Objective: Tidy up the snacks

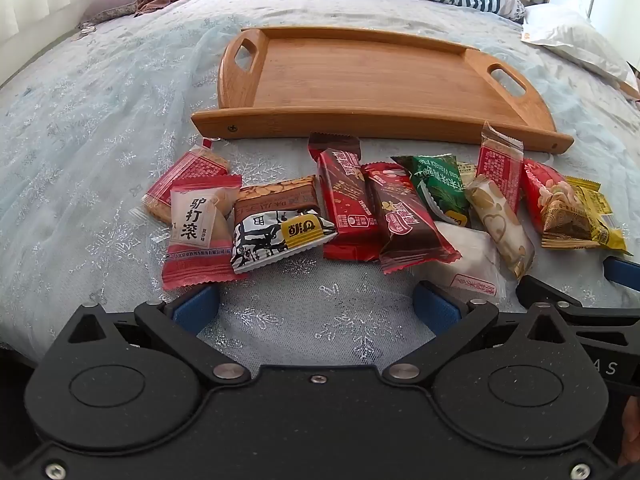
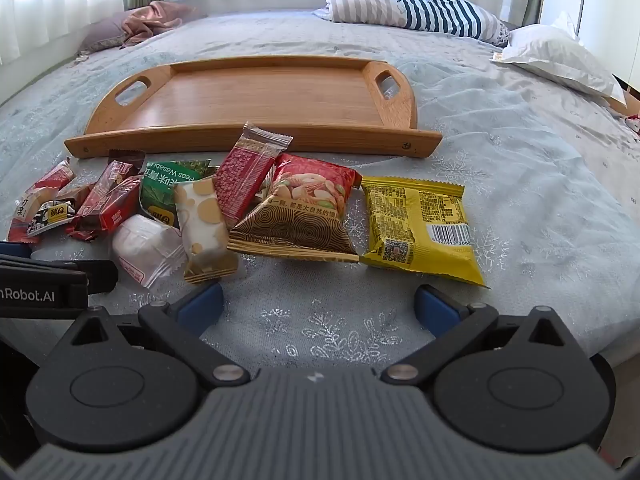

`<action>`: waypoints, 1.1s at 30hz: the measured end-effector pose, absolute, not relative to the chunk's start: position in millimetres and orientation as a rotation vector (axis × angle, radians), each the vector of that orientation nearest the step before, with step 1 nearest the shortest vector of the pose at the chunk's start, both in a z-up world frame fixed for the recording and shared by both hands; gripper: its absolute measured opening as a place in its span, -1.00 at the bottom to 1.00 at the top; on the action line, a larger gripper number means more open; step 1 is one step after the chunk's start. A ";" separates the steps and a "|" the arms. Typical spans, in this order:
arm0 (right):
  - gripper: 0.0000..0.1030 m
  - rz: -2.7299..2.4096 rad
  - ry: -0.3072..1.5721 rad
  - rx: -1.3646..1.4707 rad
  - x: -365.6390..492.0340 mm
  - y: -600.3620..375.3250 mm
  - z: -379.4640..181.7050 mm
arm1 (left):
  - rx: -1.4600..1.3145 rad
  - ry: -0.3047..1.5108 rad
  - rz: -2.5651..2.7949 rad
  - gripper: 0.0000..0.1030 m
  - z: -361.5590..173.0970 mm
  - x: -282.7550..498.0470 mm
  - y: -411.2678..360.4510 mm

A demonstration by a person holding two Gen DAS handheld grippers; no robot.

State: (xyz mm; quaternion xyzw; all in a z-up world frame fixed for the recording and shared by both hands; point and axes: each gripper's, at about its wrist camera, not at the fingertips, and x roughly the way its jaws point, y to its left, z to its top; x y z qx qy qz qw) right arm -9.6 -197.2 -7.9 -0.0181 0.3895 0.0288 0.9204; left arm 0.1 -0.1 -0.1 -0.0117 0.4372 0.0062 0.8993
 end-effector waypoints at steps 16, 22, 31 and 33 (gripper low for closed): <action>1.00 0.058 0.798 -0.040 -10.3 -196.6 -7.8 | -0.028 0.903 0.012 1.00 0.2 0.3 0.5; 1.00 0.058 0.798 -0.040 -10.7 -196.4 -7.8 | -0.027 0.902 0.012 1.00 0.2 0.3 0.4; 1.00 0.058 0.796 -0.042 -11.2 -196.3 -7.8 | -0.026 0.902 0.013 1.00 0.2 0.2 0.4; 1.00 0.059 0.794 -0.043 -11.3 -196.3 -7.9 | -0.026 0.902 0.013 1.00 0.2 0.2 0.4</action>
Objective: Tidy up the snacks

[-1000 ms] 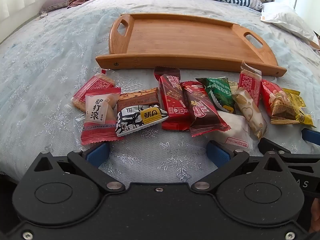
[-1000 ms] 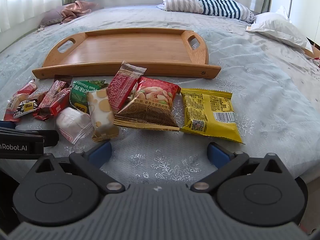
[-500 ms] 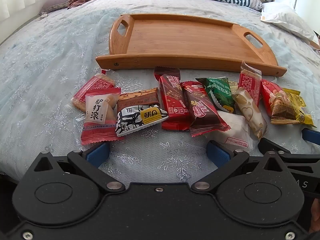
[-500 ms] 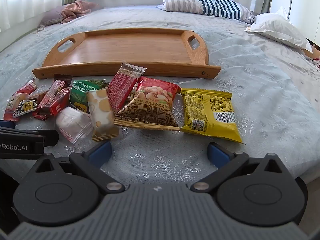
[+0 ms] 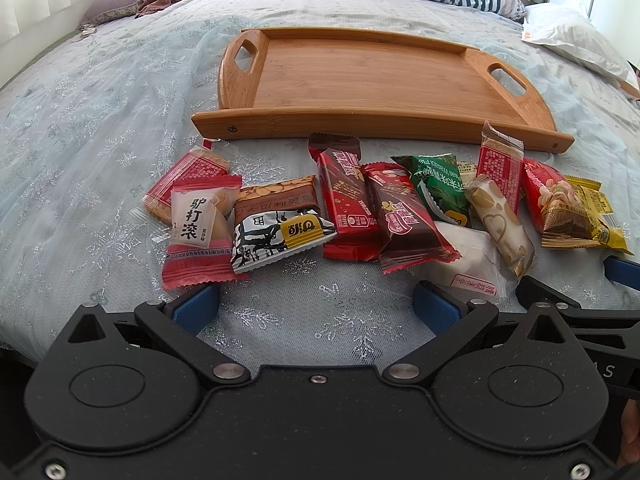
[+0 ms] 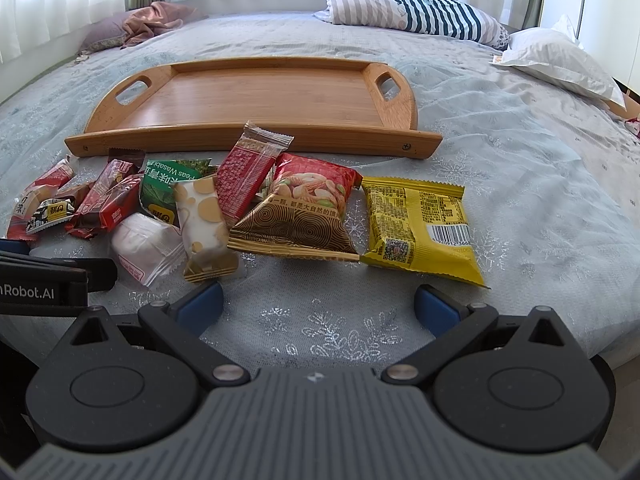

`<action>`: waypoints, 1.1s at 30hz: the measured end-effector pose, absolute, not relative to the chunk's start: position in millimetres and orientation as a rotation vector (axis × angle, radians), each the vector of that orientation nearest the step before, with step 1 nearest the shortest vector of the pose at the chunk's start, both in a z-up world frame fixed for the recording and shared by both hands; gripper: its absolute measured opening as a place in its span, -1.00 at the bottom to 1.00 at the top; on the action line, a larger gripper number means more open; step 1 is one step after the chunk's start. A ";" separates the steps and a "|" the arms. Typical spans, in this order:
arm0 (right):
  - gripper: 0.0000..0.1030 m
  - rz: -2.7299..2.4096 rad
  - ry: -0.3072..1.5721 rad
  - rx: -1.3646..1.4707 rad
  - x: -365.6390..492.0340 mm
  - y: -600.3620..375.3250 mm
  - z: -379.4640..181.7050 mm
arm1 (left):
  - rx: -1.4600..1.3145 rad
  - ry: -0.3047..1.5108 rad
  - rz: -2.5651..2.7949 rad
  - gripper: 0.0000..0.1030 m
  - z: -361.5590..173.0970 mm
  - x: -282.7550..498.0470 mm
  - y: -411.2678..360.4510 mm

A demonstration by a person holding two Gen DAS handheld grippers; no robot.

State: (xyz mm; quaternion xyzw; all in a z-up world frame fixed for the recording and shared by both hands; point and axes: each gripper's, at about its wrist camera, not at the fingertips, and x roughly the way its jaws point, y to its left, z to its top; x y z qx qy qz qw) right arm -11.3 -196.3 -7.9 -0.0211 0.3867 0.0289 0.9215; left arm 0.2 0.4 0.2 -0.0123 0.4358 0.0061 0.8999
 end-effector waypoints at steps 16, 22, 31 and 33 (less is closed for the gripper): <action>1.00 0.074 0.782 -0.037 -13.4 -200.2 -10.1 | -0.024 0.902 0.013 1.00 0.1 0.3 0.3; 1.00 0.079 0.780 -0.031 -13.2 -201.0 -10.4 | -0.027 0.905 0.010 1.00 -1.0 0.9 0.6; 1.00 0.087 0.773 -0.037 -14.9 -201.1 -10.3 | -0.026 0.904 0.011 1.00 -1.8 2.0 1.2; 1.00 0.089 0.775 -0.036 -14.6 -201.3 -9.8 | -0.026 0.904 0.008 1.00 -1.9 2.5 1.9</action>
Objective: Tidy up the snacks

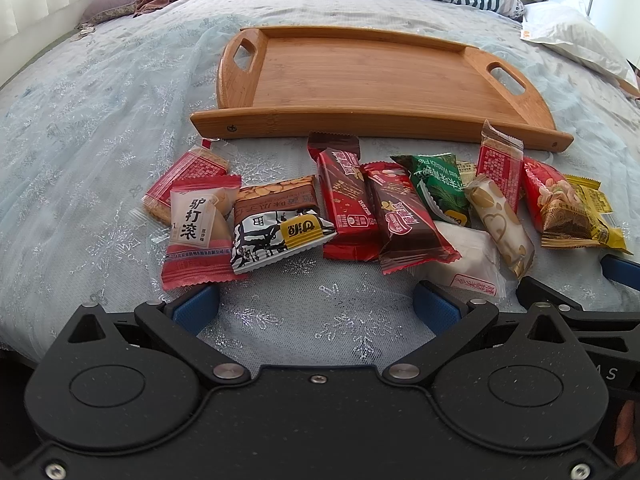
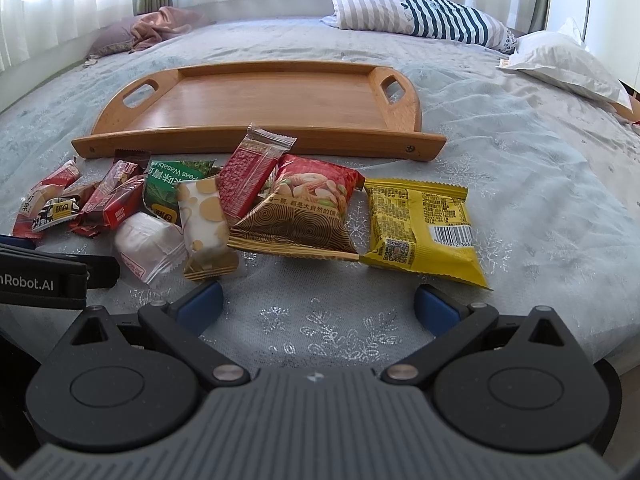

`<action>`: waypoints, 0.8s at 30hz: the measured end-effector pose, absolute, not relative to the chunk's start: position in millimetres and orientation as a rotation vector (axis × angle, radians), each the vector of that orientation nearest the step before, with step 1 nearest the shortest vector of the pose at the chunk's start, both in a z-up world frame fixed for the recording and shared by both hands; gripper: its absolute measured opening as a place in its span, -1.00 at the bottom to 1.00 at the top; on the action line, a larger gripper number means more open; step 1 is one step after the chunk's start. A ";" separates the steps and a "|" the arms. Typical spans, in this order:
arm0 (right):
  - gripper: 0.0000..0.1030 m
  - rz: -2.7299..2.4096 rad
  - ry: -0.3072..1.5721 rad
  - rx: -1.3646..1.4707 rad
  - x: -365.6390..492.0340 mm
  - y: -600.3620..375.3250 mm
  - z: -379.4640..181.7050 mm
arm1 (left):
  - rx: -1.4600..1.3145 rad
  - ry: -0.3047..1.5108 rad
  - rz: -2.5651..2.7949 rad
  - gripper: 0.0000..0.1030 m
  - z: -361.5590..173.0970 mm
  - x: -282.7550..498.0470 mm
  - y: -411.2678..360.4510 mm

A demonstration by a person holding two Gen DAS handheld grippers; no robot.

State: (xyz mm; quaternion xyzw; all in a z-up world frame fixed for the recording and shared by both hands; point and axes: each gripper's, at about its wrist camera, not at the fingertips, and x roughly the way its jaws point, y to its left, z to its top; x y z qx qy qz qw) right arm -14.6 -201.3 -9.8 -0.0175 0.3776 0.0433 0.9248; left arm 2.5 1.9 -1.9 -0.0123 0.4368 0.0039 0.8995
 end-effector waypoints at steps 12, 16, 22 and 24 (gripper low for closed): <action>1.00 0.091 0.777 -0.035 -13.3 -201.9 -9.3 | -0.026 0.899 0.004 1.00 -0.1 -1.2 0.8; 1.00 0.092 0.777 -0.034 -13.7 -201.9 -9.8 | -0.026 0.897 0.000 1.00 -0.1 -2.2 1.2; 1.00 0.086 0.758 -0.031 -15.9 -202.1 -8.4 | -0.028 0.887 -0.002 1.00 0.5 -3.7 1.7; 1.00 0.079 0.746 -0.034 -18.7 -201.6 -6.5 | -0.025 0.887 -0.003 1.00 0.8 -3.8 1.0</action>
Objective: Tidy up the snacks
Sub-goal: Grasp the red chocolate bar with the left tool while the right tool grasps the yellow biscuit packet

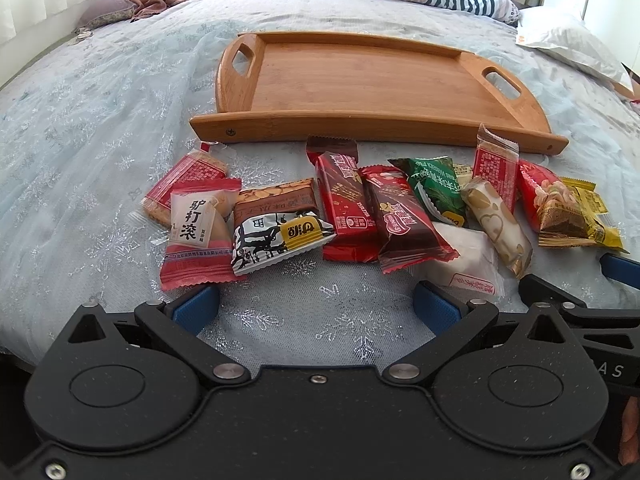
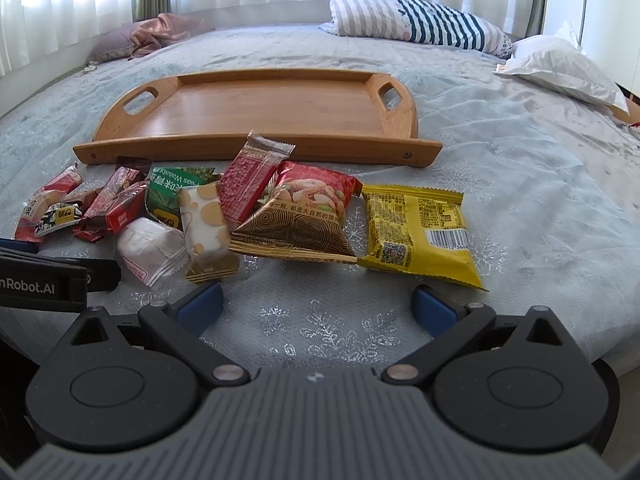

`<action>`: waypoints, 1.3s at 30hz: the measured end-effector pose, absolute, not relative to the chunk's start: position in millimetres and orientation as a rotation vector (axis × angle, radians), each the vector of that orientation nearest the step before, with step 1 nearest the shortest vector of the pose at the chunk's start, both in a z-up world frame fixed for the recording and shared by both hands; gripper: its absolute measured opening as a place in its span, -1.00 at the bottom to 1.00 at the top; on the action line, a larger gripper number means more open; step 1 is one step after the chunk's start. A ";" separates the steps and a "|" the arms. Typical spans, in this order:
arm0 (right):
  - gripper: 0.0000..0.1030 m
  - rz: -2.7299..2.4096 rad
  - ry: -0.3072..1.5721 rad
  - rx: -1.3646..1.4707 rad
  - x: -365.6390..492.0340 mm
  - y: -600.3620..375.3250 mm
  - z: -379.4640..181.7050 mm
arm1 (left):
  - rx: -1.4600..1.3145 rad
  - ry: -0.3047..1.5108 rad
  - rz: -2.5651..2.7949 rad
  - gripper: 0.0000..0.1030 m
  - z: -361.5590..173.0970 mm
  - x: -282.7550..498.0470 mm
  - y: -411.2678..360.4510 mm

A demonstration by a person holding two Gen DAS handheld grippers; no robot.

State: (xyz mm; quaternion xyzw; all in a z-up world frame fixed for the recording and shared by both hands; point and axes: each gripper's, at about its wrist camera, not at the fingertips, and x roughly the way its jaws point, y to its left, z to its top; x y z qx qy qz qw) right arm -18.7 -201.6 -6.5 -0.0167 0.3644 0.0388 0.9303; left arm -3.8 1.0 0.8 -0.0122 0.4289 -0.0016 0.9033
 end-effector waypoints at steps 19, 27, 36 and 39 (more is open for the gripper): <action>0.34 0.009 0.593 0.072 -33.1 -246.3 31.1 | -0.089 0.805 -0.160 -0.30 53.8 -12.3 -13.0; 0.35 -0.048 0.645 0.039 -8.5 -250.7 15.7 | -0.071 0.819 -0.102 -0.32 37.9 14.9 -19.2; 0.63 -0.078 0.673 0.000 16.9 -249.4 4.0 | -0.057 0.790 -0.083 -0.21 36.5 26.2 -20.3; 0.64 -0.074 0.685 -0.002 24.5 -250.7 1.0 | -0.045 0.782 -0.096 -0.19 35.9 30.4 -22.1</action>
